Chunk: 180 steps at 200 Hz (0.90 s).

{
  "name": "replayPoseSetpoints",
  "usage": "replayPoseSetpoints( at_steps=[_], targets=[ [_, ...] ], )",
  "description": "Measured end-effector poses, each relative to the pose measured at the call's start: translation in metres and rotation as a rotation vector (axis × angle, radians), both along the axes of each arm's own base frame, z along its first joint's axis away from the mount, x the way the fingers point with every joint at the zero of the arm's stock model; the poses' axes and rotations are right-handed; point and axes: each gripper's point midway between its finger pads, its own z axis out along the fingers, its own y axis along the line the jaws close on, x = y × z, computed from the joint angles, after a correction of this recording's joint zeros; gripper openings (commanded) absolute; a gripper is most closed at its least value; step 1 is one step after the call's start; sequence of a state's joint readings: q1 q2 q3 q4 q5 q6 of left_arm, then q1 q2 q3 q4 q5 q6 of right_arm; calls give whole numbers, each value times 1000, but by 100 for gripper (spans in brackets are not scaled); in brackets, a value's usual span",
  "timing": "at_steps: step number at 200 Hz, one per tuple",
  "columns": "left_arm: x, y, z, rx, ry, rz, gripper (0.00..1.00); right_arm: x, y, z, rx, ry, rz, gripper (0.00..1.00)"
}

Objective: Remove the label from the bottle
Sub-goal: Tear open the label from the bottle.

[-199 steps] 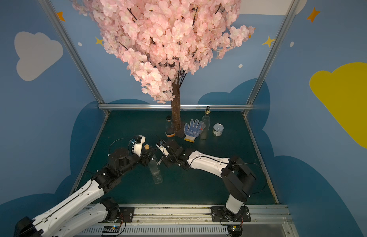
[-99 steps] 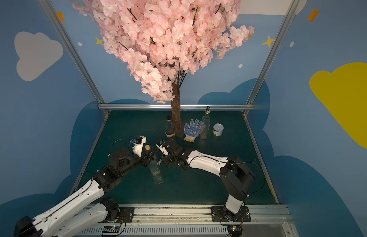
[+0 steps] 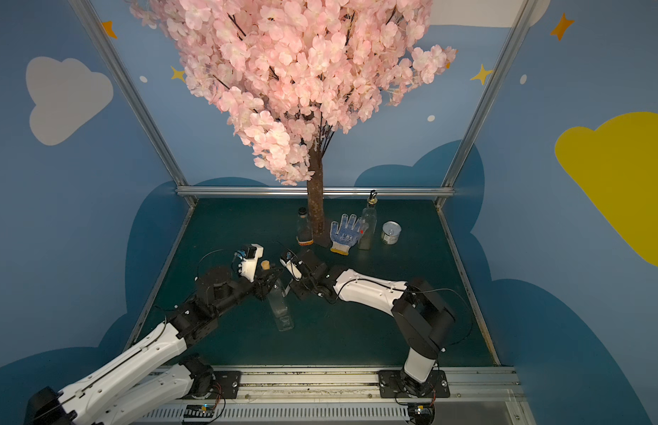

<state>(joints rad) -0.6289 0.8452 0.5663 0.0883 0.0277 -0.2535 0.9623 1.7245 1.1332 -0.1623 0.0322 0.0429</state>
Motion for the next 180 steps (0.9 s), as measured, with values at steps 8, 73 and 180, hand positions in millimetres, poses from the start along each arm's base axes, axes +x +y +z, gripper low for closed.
replayPoseSetpoints(
  at_steps=[8, 73, 180],
  targets=[
    [0, 0, 0, 0, 0, -1, 2, 0, 1, 0, 1, -1, 0, 0],
    [-1, -1, 0, 0, 0, -3, 2, 2, 2, 0, 3, 0, 0, 0],
    [-5, -6, 0, -4, 2, -30, 2, 13, 3, -2, 3, -5, -20, 0]
  ],
)
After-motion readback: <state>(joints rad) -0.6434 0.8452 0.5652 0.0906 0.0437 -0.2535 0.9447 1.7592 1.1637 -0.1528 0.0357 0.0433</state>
